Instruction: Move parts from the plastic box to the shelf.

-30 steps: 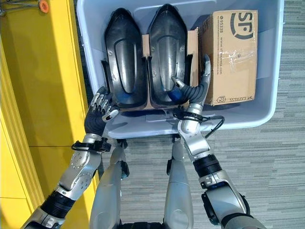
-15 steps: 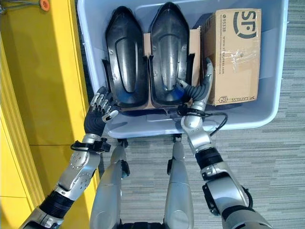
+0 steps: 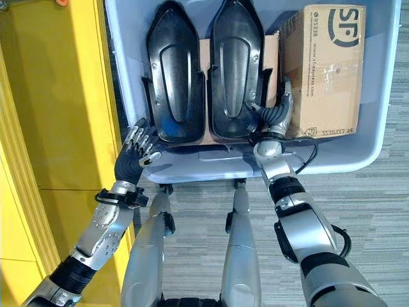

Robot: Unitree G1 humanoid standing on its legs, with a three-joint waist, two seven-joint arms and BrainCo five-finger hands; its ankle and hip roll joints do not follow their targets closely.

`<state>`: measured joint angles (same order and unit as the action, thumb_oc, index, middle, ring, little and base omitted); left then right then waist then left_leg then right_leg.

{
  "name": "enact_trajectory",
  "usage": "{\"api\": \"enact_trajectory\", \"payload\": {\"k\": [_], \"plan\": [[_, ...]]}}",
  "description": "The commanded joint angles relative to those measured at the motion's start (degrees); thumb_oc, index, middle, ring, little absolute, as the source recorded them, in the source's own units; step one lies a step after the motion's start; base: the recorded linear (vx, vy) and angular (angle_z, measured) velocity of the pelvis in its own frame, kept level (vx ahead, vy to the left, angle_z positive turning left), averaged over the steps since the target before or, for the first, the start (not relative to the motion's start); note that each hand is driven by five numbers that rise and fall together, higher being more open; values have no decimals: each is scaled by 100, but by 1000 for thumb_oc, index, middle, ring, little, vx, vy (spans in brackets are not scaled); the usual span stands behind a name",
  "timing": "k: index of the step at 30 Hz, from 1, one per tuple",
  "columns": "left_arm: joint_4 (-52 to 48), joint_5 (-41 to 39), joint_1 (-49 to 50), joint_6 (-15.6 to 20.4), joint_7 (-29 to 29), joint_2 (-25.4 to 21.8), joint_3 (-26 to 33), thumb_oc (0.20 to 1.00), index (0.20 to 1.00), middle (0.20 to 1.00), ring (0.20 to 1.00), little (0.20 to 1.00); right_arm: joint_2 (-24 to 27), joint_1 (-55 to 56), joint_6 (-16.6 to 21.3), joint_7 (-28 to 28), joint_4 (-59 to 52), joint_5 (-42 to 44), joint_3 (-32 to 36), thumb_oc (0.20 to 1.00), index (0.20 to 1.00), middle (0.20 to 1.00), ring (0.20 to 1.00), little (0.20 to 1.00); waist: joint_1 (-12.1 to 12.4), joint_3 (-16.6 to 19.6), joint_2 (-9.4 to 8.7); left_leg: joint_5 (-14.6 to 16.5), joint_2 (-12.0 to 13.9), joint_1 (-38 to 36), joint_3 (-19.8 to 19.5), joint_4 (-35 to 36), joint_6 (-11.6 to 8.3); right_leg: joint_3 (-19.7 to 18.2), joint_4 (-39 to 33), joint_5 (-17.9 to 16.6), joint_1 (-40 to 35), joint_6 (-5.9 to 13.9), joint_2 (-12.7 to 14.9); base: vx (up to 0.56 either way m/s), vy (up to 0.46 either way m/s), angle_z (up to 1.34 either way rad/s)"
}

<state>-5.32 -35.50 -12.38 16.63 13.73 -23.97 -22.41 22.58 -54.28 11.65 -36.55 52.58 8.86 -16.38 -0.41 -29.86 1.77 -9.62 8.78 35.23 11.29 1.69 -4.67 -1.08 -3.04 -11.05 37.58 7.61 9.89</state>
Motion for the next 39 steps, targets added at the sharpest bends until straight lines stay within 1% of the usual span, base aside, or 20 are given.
{"api": "enact_trajectory", "payload": {"k": [1,4,5,6,8,14,17,18,19,22,23,28,30,33,36,37,39], "plan": [[-371,-34,7,226,-61,-63,26,1000,1000,1000,1000,1000,164,-274,-141,-37,292,161,-27,1000,1000,1000,1000,1000,195,6,122,816,-26,-371,-244,-455,-12,-88,1033,321,283,101,-272,0,0,0],[-352,-21,-47,220,-12,-26,16,1000,1000,1000,1000,1000,-63,-312,-238,83,444,-46,-257,1000,1000,1000,1000,1000,212,6,145,803,-41,-336,-297,-446,-1,-50,1024,328,271,96,-250,0,0,0],[-352,-21,-46,220,-12,-26,16,1000,1000,1000,1000,1000,-63,-312,-238,83,444,-46,-257,1000,1000,1000,1000,1000,211,6,145,803,-41,-336,-297,-446,-1,-50,1024,328,271,96,-250,0,0,0],[-346,-19,-50,223,-10,-24,25,1000,1000,1000,1000,1000,-98,-324,-278,113,548,-69,-281,200,200,200,200,200,221,6,157,798,-46,-327,-303,-445,0,-42,1028,333,273,94,-242,0,0,0],[-336,-18,-58,219,-2,-28,6,1000,1000,1000,1000,1000,-159,-346,-384,167,783,-175,-365,200,200,200,200,200,255,6,173,782,-68,-296,-350,-466,7,11,1041,344,261,97,-225,0,0,0],[-314,-27,-86,246,-8,-18,-15,1000,1000,1000,1000,1000,-132,-314,-444,124,857,-326,-462,200,200,200,200,200,277,6,155,769,-83,-356,-380,-461,12,58,1046,337,182,110,-195,-2,2,1],[-256,-10,-137,239,-24,29,-20,1000,1000,1000,1000,1000,-62,-133,-465,45,537,-517,-480,200,200,200,200,200,239,6,78,747,-81,-592,-368,-388,7,72,987,308,-57,117,-184,0,0,0],[-256,-10,-135,239,-24,29,-22,1000,1000,1000,1000,1000,-61,-128,-467,45,533,-518,-479,200,200,200,200,200,240,6,79,744,-81,-599,-367,-382,6,72,983,307,-63,117,-184,0,0,0],[-203,-5,-158,240,-17,42,1,1000,1000,1000,1000,1000,13,3,-486,-17,272,-617,-429,200,200,200,200,200,206,6,9,729,-70,-802,-369,-320,-1,100,935,293,-263,125,-174,0,0,0],[-151,-9,-166,232,-33,60,10,1000,1000,1000,1000,1000,60,57,-479,-75,87,-677,-373,200,200,200,200,200,190,6,-40,681,-63,-972,-368,-243,-9,98,877,252,-418,130,-165,0,0,0],[-99,-6,-166,217,-54,54,17,1000,1000,1000,1000,1000,113,123,-487,-94,-116,-723,-322,200,200,200,200,200,176,6,-76,696,-52,-1195,-370,-173,-18,124,848,277,-622,148,-154,0,0,0],[-41,-19,-157,189,-145,54,-22,1000,1000,1000,1000,1000,272,230,-454,-109,-516,-748,-171,200,200,200,200,200,177,17,-190,607,-56,-1716,-394,39,-33,181,726,223,-1144,178,-122,0,-7,5],[28,-51,-95,165,-224,46,-27,1000,1000,1000,1000,1000,337,291,-457,-78,-656,-782,-122,200,200,200,200,200,189,168,-233,570,-56,-1942,-410,176,-34,226,622,218,-1388,196,-102,48,-17,9],[81,-49,-48,151,-275,22,-30,1000,1000,1000,1000,1000,382,302,-463,-26,-750,-835,-137,200,200,200,200,200,188,251,-249,539,-47,-2077,-422,252,-34,248,557,213,-1523,208,-98,47,-10,11],[144,-65,74,116,-398,2,24,1000,1000,1000,1000,1000,492,359,-448,35,-1006,-939,-88,200,200,200,200,200,195,479,-289,536,-39,-2285,-440,311,-47,301,429,214,-1766,222,-88,63,-7,5],[143,-67,80,116,-401,-1,23,1000,1000,1000,1000,1000,491,368,-451,36,-1013,-941,-85,200,200,200,200,200,196,474,-289,538,-39,-2298,-441,313,-47,303,418,212,-1784,222,-88,54,-19,4],[204,-47,173,100,-454,-26,51,1000,1000,1000,1000,1000,555,437,-442,77,-1229,-1003,-35,200,200,200,200,200,191,592,-323,534,-16,-2394,-445,331,-54,325,352,214,-1915,231,-76,53,-22,0]]}}
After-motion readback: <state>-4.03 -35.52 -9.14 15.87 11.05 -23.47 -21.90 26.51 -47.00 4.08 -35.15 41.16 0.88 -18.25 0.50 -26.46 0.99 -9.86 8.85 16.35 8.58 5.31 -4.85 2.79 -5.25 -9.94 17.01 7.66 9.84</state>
